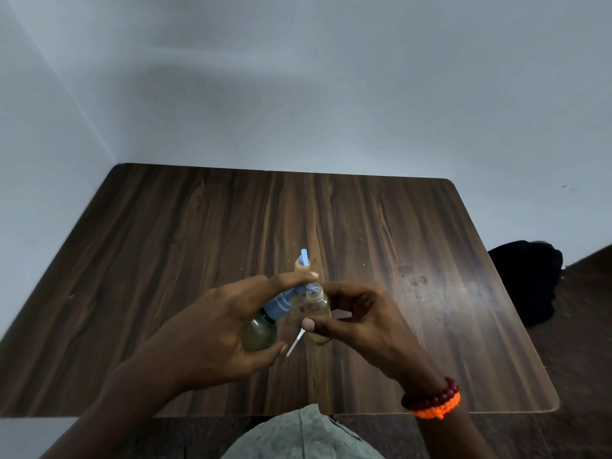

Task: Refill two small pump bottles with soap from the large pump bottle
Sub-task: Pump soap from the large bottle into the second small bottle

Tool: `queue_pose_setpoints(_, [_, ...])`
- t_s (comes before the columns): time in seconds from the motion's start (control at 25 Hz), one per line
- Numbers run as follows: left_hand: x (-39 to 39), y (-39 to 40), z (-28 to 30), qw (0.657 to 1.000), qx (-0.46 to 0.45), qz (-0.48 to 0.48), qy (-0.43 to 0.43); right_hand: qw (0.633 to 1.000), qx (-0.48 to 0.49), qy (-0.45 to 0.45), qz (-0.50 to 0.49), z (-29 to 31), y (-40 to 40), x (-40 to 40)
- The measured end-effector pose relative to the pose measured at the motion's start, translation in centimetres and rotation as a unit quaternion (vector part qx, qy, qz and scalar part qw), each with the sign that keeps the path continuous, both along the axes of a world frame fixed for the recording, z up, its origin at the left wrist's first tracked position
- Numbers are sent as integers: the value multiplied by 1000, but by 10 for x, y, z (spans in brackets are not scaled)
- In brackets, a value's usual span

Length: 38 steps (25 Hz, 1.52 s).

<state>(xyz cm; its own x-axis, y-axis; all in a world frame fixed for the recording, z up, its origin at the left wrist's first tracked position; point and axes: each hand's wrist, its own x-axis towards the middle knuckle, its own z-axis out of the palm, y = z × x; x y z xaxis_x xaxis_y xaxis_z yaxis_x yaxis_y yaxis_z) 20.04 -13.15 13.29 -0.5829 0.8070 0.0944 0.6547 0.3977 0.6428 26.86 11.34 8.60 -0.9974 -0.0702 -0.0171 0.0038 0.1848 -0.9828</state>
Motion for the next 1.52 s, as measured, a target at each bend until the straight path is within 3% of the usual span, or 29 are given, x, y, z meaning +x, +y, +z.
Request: queue_pose_setpoints(1.52, [3, 0, 1, 999, 25, 19, 45, 1000, 12, 20, 6, 10, -6, -2])
